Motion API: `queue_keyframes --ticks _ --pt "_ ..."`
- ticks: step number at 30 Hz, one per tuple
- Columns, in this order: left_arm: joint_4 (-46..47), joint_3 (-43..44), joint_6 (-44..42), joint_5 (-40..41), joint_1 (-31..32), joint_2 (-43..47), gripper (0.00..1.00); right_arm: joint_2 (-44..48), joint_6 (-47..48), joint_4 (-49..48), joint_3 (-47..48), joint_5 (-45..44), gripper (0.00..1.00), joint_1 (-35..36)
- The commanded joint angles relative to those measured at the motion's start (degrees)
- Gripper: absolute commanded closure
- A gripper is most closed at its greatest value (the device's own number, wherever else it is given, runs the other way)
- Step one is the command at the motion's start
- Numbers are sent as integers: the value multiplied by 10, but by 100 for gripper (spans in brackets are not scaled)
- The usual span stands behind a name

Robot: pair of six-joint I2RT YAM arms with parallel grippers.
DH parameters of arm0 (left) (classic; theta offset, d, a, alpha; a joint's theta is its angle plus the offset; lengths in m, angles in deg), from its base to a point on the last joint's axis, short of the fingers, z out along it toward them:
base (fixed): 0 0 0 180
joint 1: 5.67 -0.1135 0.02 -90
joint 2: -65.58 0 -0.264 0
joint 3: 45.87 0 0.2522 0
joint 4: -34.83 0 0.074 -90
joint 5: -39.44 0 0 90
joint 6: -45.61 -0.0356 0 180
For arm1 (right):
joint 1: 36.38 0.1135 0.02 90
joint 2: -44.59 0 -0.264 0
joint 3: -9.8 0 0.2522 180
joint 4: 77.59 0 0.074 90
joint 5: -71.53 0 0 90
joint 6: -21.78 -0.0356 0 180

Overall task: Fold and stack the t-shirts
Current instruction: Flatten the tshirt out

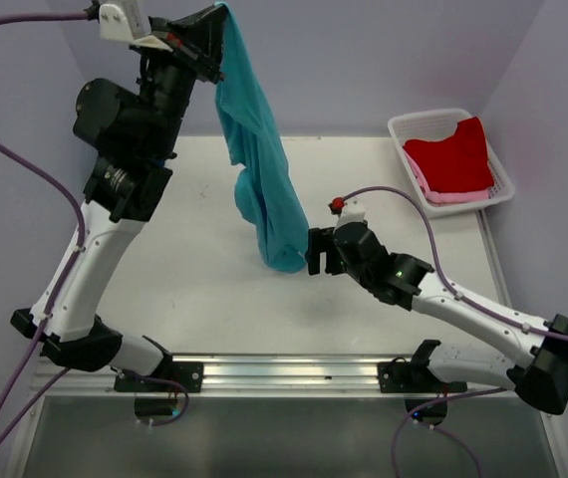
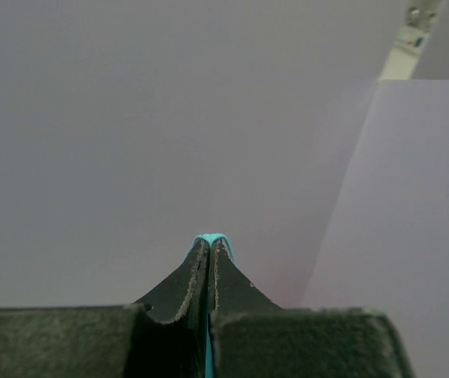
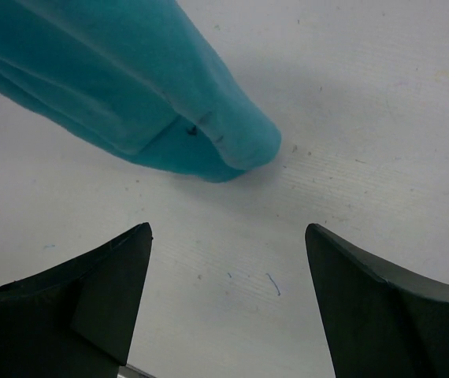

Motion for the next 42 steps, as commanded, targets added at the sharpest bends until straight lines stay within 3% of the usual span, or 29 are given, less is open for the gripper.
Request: queue_keyframes --ticks 1,6,13,24,32,42 --pt "-104 80 -59 211 -2 -72 100 60 21 -15 -5 -2 17 0" --pt "-75 39 -28 165 -5 -53 100 -9 38 -15 30 0 12 0" --pt "-132 69 -6 174 -5 -60 100 -148 21 -61 108 45 12 0" --pt "-129 -15 17 207 -5 -11 100 -351 -17 -160 175 201 27 7" --pt "-127 -69 25 218 -5 38 100 -457 19 -110 268 169 41 6" --pt "-127 -115 25 235 -5 82 100 -479 36 -72 305 111 47 5"
